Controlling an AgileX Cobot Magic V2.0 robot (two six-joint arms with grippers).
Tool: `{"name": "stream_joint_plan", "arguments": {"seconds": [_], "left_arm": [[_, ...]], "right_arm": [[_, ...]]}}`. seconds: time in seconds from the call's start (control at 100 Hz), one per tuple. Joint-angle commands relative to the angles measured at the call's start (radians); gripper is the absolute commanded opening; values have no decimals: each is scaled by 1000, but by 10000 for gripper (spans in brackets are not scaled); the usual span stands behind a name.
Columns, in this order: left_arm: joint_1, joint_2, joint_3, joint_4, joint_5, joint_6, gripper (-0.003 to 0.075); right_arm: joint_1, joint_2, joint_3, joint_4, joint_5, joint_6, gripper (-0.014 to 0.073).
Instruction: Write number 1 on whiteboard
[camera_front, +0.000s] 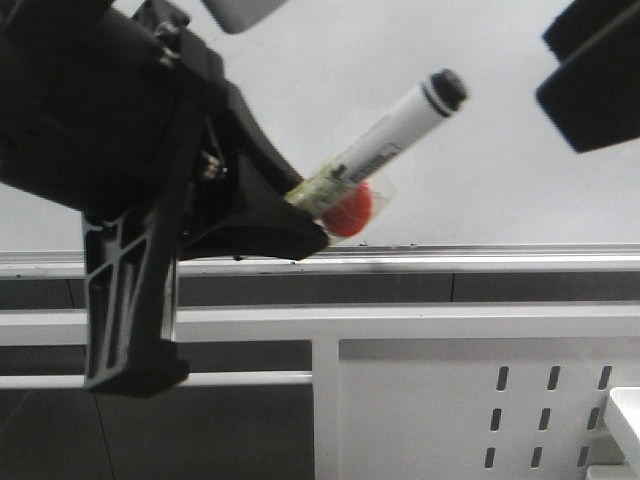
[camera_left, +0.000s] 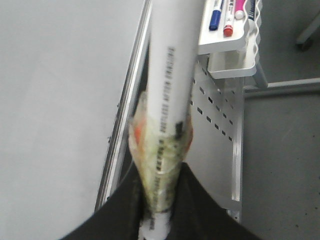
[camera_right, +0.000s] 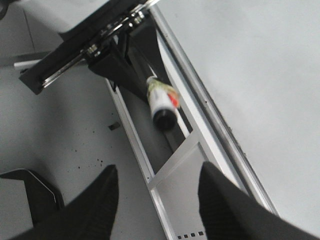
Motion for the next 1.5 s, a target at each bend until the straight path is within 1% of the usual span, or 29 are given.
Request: {"name": "stream_joint_plan", "arguments": {"seconds": [0.0,0.28,0.51,0.67,0.72,0.76,0.81,0.84,0.86,0.87,0.89,1.06,1.11,1.18,1.3,1.35,1.42,1.49], "left_arm": [[-33,-31,-42,38,-26,-2,-20],[-47,-31,-54,49,-56,-2,-20],[-47,-31,-54,49,-56,-2,-20],[-47,-31,-54,49,-56,-2,-20],[-47,-31,-54,49,-59,-2,-20],[-47,-31,-54,49,-59,-2,-20],[-47,-31,-54,49,-61,-2,-20],[-47,-31,-54,49,-61,-2,-20],[-47,-31,-54,49,-61,-2,-20],[-47,-31,-54,49,-61,-2,-20],[-47,-31,-54,49,-61,-2,-20],[-47,-48,-55,49,-92,-2,-14],[-47,-55,-56,57,-96,-2,17],[-47,-66,-56,70,-98,-2,110],[-47,-76,-56,65,-98,-2,351],[-47,-84,-56,55,-96,-2,424],[-47,-105,-56,18,-77,-2,479],[-47,-138,-56,-32,-43,-2,484]], "right_arm": [[20,24,-47,4,-65,-27,337],[91,118,-104,4,-93,-27,337],[93,183,-108,4,-96,-27,337],[93,187,-108,4,-98,-27,328],[93,187,-108,4,-96,-27,288],[93,187,-108,4,-96,-27,225],[93,187,-108,4,-96,-27,118],[93,187,-108,4,-96,-27,28],[93,187,-108,4,-96,-27,-9],[93,187,-108,4,-96,-27,-46],[93,187,-108,4,-96,-27,-76],[93,187,-108,4,-96,-27,-71],[93,187,-108,4,-96,-27,-71],[93,187,-108,2,-98,-27,-71],[93,187,-108,4,-100,-27,-71],[93,184,-108,4,-109,-27,-71],[88,175,-108,4,-132,-27,-71],[88,155,-108,4,-162,-27,-71]]}}
